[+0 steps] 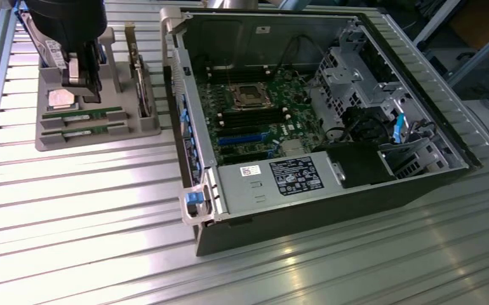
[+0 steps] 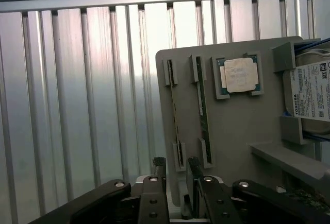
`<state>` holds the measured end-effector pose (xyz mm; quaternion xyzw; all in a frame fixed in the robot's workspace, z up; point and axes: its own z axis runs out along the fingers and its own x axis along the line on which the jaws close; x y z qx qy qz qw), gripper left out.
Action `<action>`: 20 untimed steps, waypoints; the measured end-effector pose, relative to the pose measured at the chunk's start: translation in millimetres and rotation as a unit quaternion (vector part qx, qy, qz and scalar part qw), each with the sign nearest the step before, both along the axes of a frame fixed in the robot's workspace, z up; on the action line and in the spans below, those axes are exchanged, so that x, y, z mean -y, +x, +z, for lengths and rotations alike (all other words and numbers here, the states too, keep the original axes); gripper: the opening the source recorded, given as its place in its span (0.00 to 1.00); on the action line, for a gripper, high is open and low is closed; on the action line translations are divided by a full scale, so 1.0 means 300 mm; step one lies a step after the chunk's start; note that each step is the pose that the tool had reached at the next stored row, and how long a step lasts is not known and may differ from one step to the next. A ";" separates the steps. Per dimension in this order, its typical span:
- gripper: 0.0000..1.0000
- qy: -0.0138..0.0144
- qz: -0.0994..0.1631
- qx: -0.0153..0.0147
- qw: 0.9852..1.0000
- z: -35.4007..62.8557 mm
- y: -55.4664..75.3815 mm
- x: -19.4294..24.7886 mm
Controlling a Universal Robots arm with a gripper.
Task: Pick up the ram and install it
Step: 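Pick up the ram and move it above insertion slot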
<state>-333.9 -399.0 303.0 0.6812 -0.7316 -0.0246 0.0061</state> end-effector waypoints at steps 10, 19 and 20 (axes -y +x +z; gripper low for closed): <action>0.30 0.000 0.000 0.000 1.000 -0.028 0.000 0.000; 0.30 0.000 0.000 0.000 1.000 -0.050 0.000 0.000; 0.30 0.000 0.000 0.000 1.000 -0.053 0.000 0.000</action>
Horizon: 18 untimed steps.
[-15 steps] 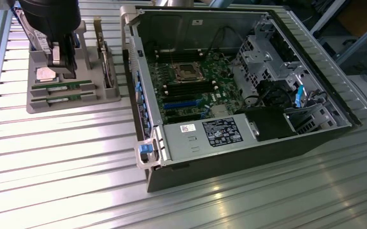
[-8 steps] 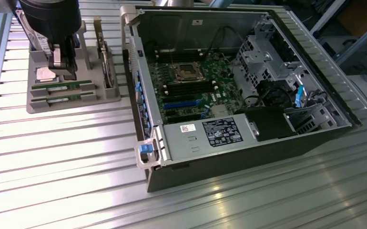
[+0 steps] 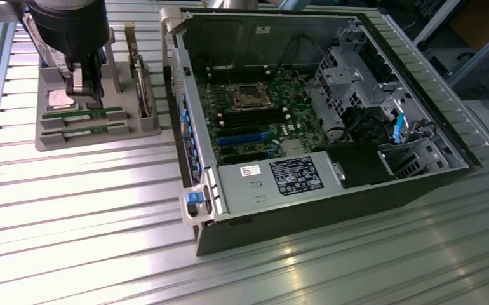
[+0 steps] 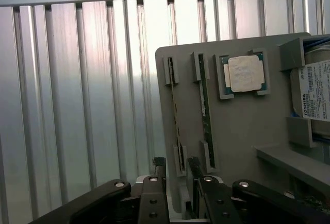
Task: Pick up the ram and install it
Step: 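Pick up the ram and move it above insertion slot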
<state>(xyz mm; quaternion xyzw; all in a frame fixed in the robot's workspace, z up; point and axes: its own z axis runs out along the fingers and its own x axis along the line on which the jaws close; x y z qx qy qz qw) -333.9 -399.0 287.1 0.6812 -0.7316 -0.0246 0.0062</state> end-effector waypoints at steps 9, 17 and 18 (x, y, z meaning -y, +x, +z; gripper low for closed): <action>0.30 0.000 0.000 0.000 1.000 -0.022 -0.014 0.000; 0.30 0.000 0.001 0.000 1.000 -0.043 -0.014 0.000; 0.30 0.000 0.001 0.000 1.000 -0.046 -0.014 0.000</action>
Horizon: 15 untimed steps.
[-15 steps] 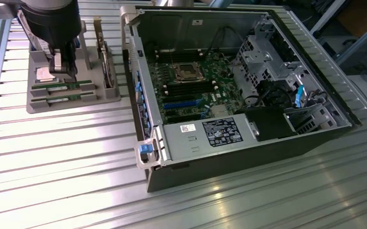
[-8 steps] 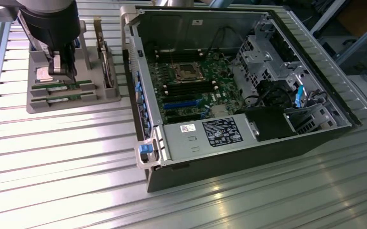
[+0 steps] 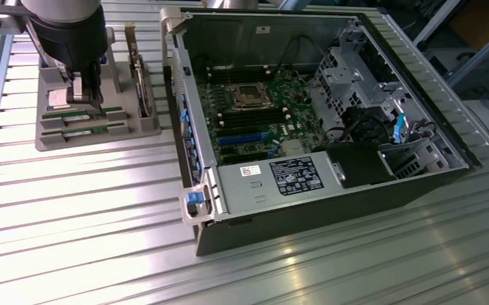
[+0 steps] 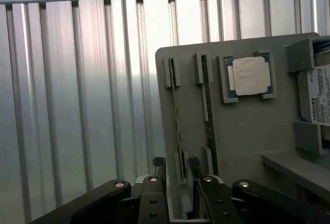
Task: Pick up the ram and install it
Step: 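Pick up the ram and move it above insertion slot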
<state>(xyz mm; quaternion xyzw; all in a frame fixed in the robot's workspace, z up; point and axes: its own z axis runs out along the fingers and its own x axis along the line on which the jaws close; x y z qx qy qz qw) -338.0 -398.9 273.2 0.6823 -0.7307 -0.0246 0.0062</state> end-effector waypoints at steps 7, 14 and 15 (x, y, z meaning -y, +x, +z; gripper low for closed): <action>0.30 0.000 0.000 0.000 1.000 -0.011 0.000 0.000; 0.30 0.000 0.001 0.000 1.000 -0.025 0.000 0.000; 0.30 0.000 0.001 0.000 1.000 -0.027 0.000 0.000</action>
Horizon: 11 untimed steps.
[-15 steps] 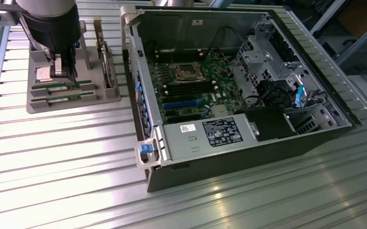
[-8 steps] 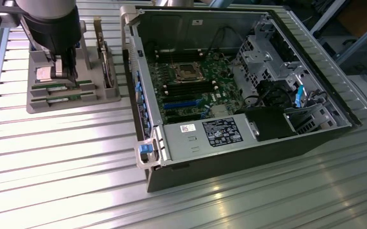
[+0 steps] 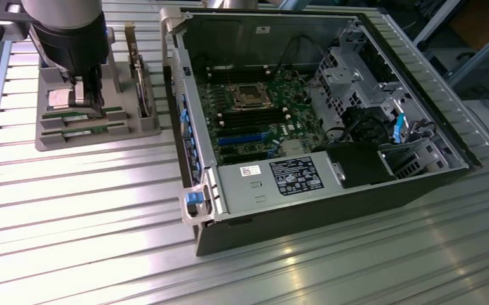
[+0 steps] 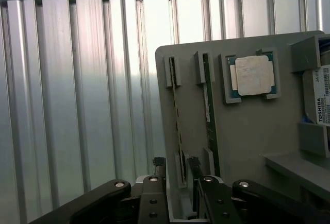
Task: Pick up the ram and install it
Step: 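Pick up the ram and move it above insertion slot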
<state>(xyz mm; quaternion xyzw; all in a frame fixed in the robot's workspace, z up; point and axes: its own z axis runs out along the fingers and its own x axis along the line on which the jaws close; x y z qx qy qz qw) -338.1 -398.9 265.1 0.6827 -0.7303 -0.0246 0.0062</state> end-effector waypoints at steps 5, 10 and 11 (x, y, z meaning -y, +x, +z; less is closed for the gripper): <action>0.30 0.000 0.000 0.000 1.000 -0.010 0.000 0.000; 0.30 0.000 0.000 0.000 1.000 -0.026 -0.001 0.000; 0.30 0.000 0.000 0.000 1.000 -0.028 -0.001 0.000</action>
